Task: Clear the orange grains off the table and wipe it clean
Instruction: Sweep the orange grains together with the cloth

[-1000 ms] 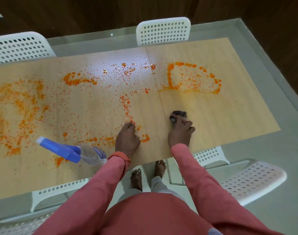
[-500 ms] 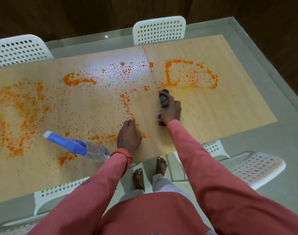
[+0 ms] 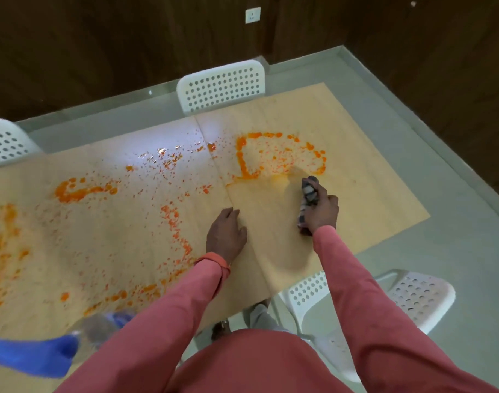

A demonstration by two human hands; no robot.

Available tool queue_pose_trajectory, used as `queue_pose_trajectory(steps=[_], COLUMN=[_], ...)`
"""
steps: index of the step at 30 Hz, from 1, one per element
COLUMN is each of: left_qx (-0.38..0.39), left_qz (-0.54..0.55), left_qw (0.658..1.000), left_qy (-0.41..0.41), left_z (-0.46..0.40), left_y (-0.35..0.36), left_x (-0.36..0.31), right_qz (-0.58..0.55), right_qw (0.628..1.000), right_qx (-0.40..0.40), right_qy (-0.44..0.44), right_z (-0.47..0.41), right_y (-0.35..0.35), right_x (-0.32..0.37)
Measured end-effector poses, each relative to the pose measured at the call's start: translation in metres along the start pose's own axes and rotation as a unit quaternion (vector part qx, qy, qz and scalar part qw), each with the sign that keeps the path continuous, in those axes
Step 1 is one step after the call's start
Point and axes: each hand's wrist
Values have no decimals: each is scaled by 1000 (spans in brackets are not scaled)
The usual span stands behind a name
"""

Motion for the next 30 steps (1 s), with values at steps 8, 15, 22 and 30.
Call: queue_pose_trajectory(steps=[8,15,22,30], left_qx=[46,42,44,50], left_qz=[-26,-60,-85,-83], left_qw=[998,995,992,992], left_qy=[35,70,76,78], left_z=[-54,-58,-65,-67], left_y=[25,28,25,23], left_x=[-45,-46,-51,-51], right_qz=[102,209,50,112], right_qw=[992,976,959,990], right_qx=[-66,-10,186,-15], right_qy=[-16,-63,-210,-80], right_z=[-108,-123,-59,-165], right_y=[-12,33,79,25], right_x=[-7,27,94,36])
Point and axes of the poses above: each hand's wrist, its own z-axis away from the middle knuckle, its own y-axis out of the palm, x = y × z, and after that the axes turned 15 degrees about -x, right-handed
